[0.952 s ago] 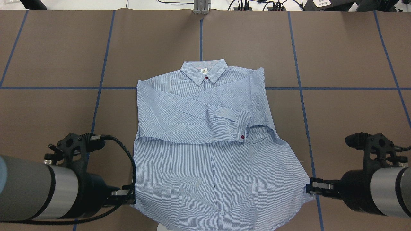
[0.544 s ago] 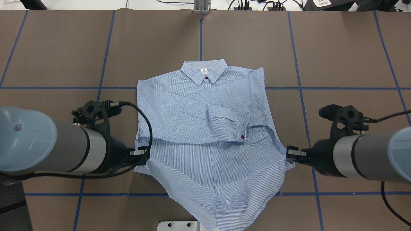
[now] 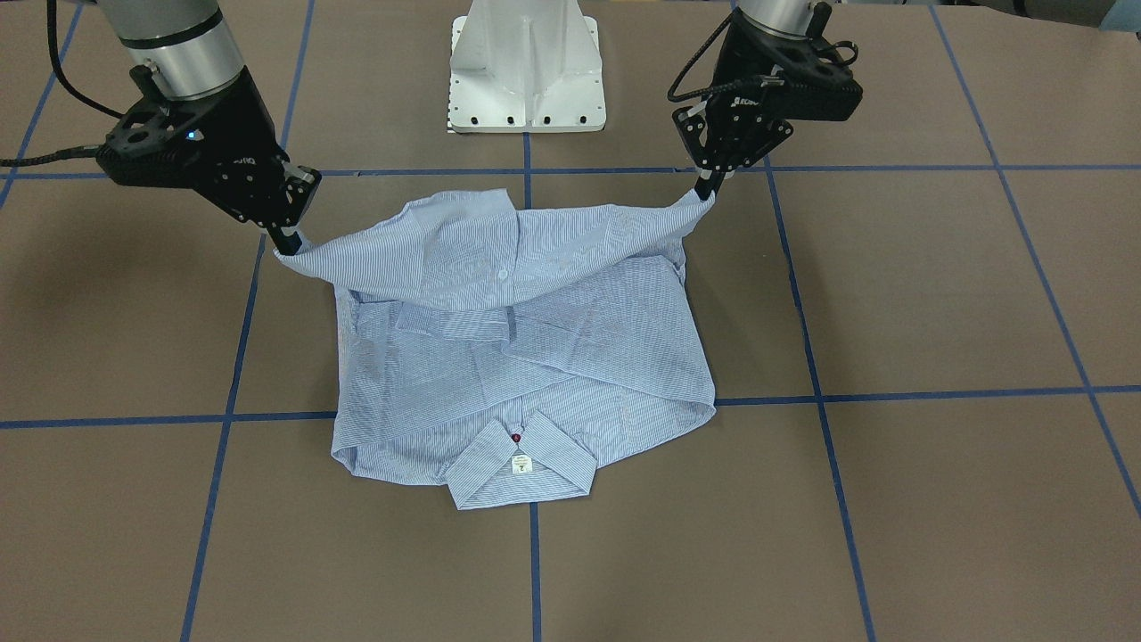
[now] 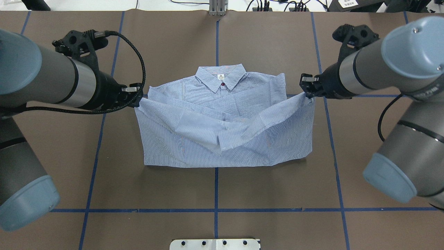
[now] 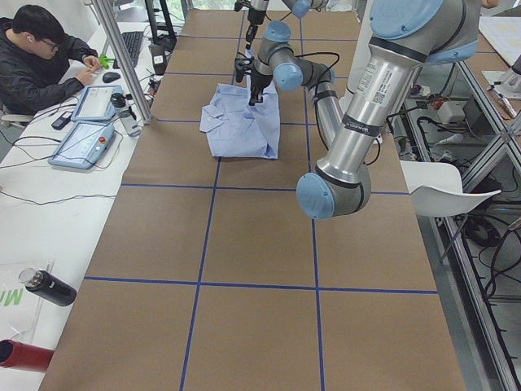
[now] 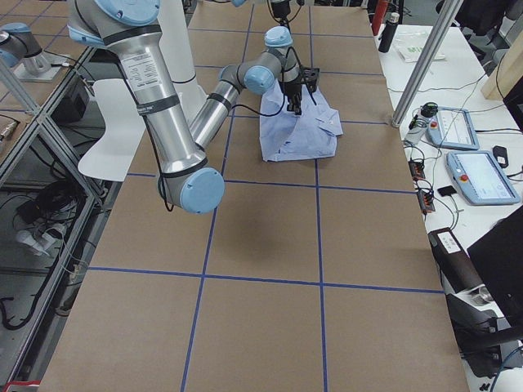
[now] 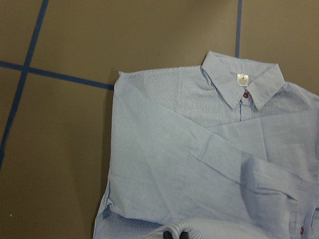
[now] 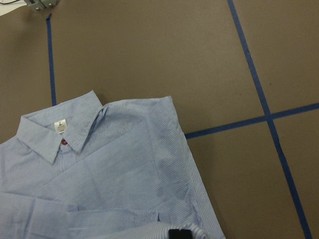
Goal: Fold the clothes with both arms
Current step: 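Lift the hem with both grippers and fold it toward the collar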
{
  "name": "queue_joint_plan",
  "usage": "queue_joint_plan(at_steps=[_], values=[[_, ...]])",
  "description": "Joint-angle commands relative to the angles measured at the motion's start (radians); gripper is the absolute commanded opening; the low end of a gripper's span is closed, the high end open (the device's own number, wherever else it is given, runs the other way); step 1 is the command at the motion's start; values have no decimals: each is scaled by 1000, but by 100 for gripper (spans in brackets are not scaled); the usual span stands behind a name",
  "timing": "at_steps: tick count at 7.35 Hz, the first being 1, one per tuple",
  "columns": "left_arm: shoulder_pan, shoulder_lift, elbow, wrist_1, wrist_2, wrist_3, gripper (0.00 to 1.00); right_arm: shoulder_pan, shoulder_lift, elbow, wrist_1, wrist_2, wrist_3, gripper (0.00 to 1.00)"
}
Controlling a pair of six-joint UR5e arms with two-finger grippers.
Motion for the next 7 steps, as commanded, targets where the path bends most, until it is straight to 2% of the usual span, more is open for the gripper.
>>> queue_joint_plan(at_steps=[1,3,5,7], values=[[-32,-13,119,-77,4,35,0,28,67,-106,5,4,-39,0],[-36,-42,258,-178,44,38,0,25,131,-223,5,-1,-43,0],[-35,-82,410,-270,82,62,0,22,131,-348,130,-24,-67,0],[-35,-87,497,-330,82,127,0,19,136,-468,244,-24,-72,0]])
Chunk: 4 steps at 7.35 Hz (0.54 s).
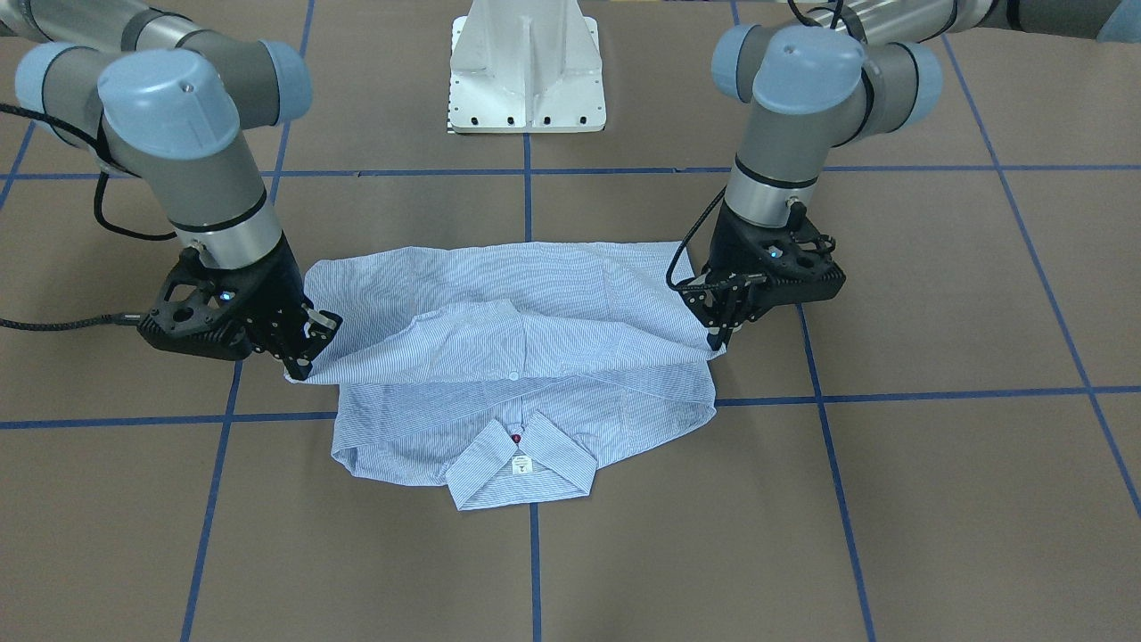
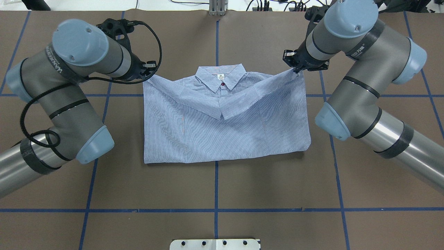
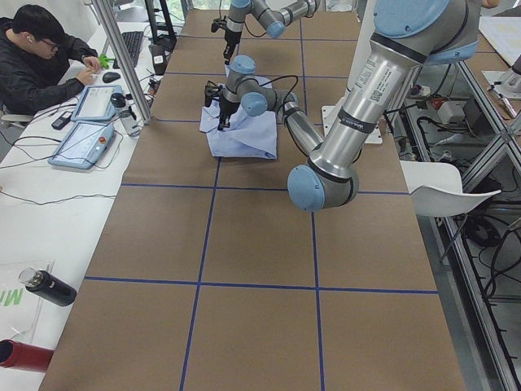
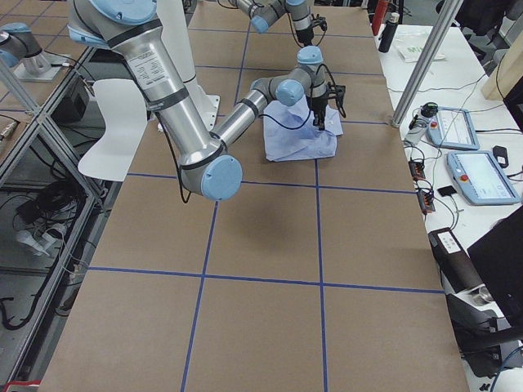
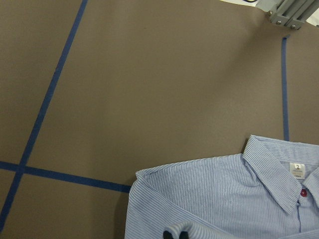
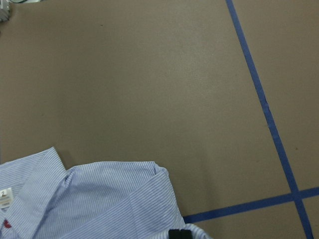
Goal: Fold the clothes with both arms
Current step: 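Release the hem and raise both grippers away from the folded shirt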
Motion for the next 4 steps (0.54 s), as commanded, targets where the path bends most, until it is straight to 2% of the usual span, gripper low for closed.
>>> queue_joint_plan(at_steps=[1,2,3,4], values=[[1,-3,87,-78,2,29,0,-3,11,-93,71,-3,-24,0],[2,-2,90,-80,1,51,1,-4,11,-105,72,-3,-35,20],[1,1,79,-92,-5,90,64,-12,14,-116,79,-3,-38,99],[-2,12,72,-127,-10,98,100,-9,34,-112,77,6,-38,100]])
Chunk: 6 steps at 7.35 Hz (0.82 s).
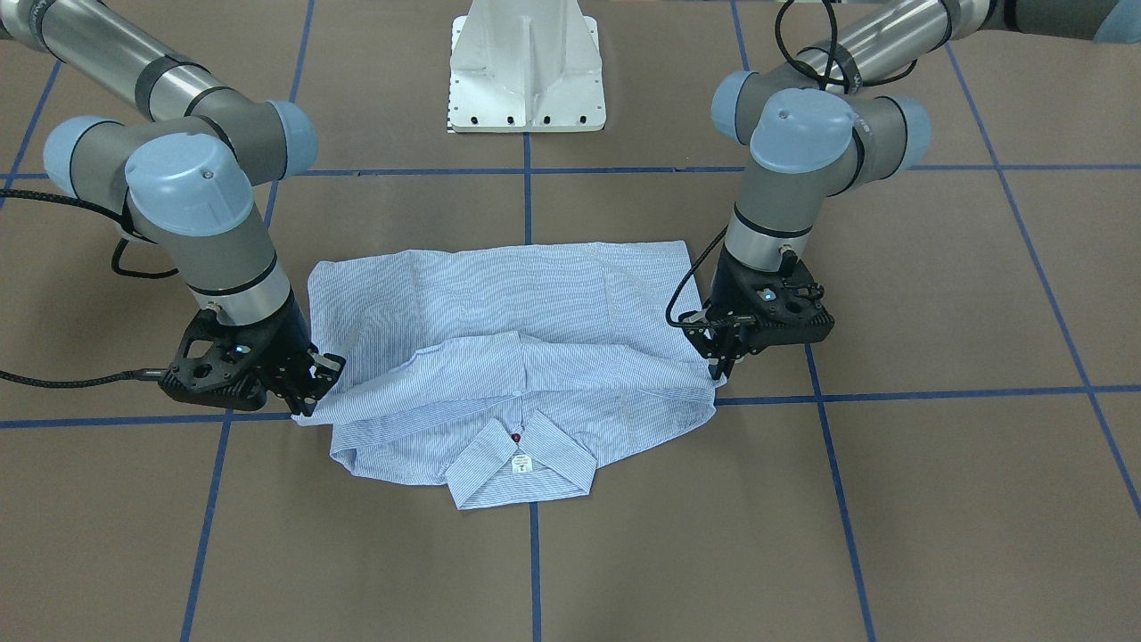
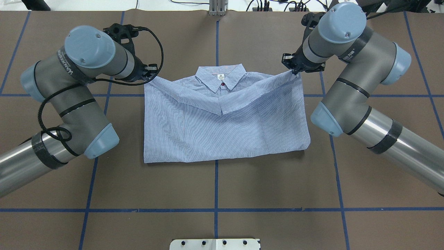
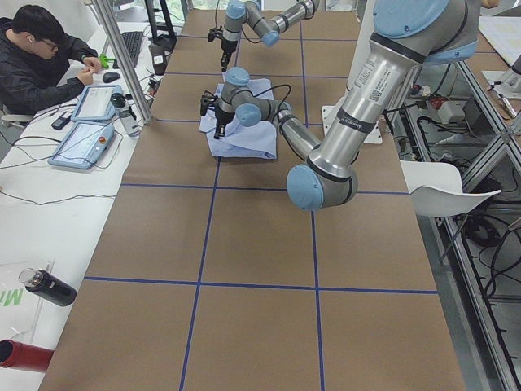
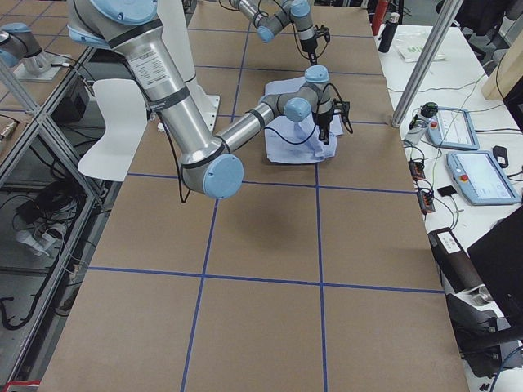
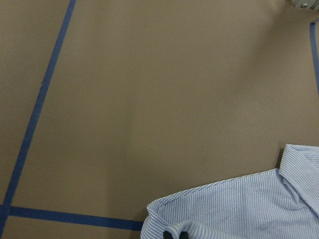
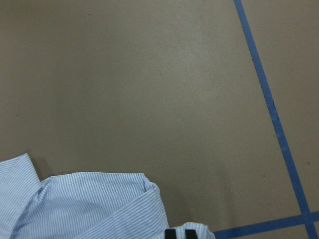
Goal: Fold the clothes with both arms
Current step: 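Release the hem and raise both grippers away from the folded shirt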
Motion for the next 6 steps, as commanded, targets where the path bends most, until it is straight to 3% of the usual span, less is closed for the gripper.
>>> queue_joint_plan(at_steps=[1,3,5,6], values=[[-4,37,-42,-32,-50,65,100,3,16,7,1,19,-3,100],[-4,164,-155,-35,-96,96,100,19,-11,55,1,62,-8,100],[46,208,-157,-66,-98,92,100,18,-40,96,4,65,-9,100],[89,259,-145,-175,-96,89,100,18,-42,95,5,65,-9,100]])
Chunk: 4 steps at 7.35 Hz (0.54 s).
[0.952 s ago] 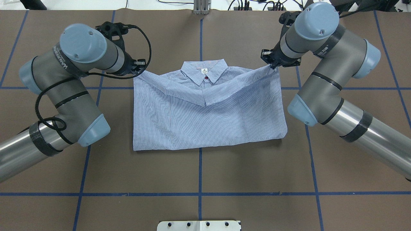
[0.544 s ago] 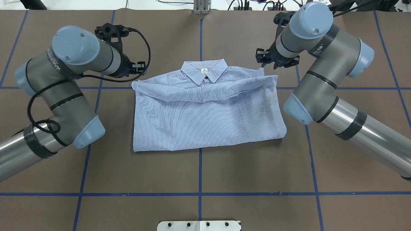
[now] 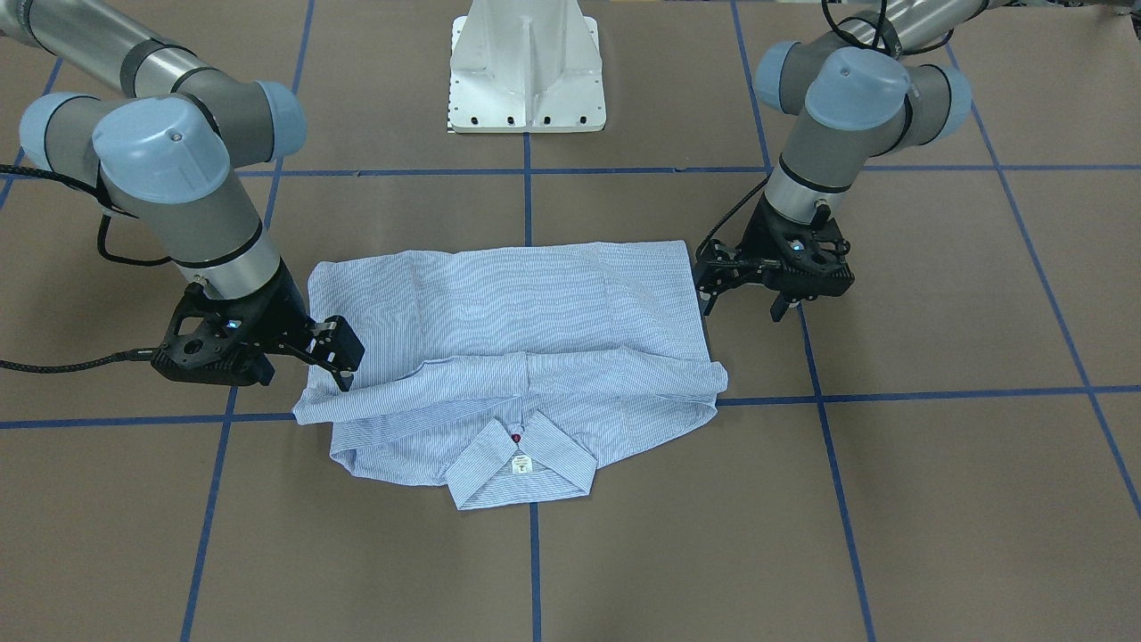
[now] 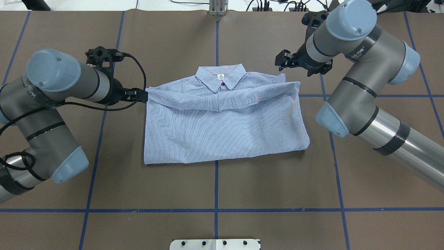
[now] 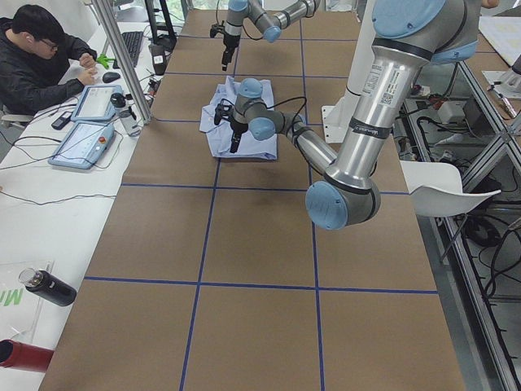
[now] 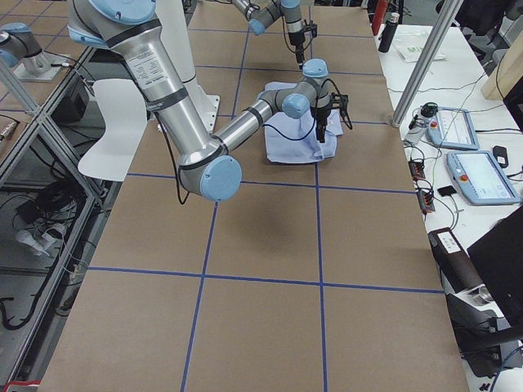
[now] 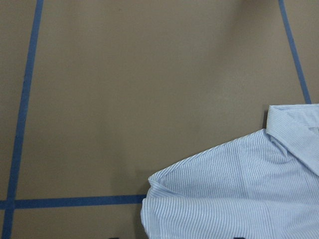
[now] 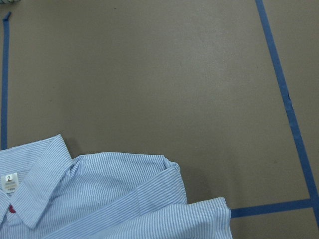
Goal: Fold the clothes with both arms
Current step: 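Release the hem and raise both grippers away from the folded shirt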
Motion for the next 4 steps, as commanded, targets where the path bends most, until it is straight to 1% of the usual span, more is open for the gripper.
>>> queue_joint_plan(at_steps=[1,2,4], values=[[79,101,6,-187,2,-41,100,0,-9,10,2,2,0,100],[117,104,5,-232,2,-106,100,0,-7,10,3,2,0,100],[176,103,6,-236,8,-159,99,0,-9,10,3,2,0,100]])
